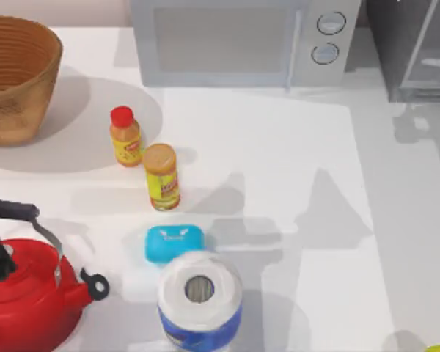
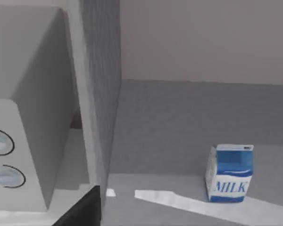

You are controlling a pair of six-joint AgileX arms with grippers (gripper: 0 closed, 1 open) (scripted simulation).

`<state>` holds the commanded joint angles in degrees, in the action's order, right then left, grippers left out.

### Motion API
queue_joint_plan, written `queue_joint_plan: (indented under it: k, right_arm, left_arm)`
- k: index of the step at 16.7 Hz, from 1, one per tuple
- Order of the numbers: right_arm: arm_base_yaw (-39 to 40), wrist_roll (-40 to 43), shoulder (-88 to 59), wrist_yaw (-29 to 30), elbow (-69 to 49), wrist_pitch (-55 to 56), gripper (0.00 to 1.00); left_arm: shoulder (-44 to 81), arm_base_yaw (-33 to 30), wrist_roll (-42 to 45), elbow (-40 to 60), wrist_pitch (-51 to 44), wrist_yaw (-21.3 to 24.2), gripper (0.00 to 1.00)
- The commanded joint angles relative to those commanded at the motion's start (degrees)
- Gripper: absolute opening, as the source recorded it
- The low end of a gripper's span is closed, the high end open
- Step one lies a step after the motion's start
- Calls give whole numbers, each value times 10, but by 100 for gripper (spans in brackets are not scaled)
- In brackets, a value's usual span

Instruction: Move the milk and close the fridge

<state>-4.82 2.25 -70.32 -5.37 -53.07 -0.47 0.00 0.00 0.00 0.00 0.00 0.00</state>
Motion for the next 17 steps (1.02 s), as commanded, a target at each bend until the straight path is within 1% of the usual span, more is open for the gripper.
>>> queue_joint_plan:
  k: [5,9,13,17]
  right_arm:
    - [23,-6,355,22,238,-1,100]
    - [37,-14,566,39,403,1,100]
    - [47,-21,681,51,509,4,100]
    - [48,-22,703,54,531,5,100]
  left_arm:
    - [0,0,0,0,0,0,100]
    - [0,0,0,0,0,0,100]
    - [0,0,0,0,0,0,100]
    - [0,0,0,0,0,0,100]
